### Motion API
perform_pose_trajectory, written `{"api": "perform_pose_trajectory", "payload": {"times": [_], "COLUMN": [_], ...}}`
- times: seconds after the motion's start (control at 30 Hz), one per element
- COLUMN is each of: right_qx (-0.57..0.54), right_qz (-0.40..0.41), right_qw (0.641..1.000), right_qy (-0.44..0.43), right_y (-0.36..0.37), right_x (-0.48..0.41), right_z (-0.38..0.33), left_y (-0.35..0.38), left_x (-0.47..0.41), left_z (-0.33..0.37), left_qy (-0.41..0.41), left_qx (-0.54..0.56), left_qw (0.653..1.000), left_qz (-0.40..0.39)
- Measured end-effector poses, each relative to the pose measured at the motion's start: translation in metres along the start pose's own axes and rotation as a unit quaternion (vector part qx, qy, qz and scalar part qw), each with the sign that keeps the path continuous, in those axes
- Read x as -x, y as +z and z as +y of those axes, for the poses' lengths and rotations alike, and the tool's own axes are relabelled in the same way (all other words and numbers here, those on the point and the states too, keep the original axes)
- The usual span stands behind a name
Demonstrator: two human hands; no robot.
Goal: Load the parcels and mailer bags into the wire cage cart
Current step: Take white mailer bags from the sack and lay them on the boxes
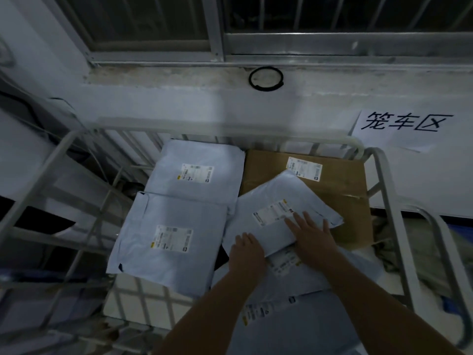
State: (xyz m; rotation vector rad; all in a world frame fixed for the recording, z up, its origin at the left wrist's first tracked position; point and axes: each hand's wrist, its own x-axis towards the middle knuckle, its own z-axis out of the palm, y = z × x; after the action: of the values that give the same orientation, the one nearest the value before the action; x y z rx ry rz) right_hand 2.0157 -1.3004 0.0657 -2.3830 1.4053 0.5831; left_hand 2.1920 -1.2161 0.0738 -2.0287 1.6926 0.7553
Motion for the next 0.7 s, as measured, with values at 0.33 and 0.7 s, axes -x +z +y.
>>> {"api": "perform_pose_trajectory", "payload": {"times": [0.33, 0.7], "right_qx": [0.041, 0.026], "right_qz": [-0.006, 0.119], "right_qw": [0.999, 0.988], "right_qy": [0.019, 0.091], "right_y": [-0.017, -0.127], "right_x": [-0.031, -0.046], "right_z": [0.034, 0.049], "left_y": [-0.020, -0.173], "left_x": [-0.026, -0.045], "left_z": [0.021, 0.024], "left_qy": [0.082, 0.182], "left_qx": [-0.007, -0.086], "left_qw": [0.994, 0.961], "left_qz": [0.067, 0.189]}}
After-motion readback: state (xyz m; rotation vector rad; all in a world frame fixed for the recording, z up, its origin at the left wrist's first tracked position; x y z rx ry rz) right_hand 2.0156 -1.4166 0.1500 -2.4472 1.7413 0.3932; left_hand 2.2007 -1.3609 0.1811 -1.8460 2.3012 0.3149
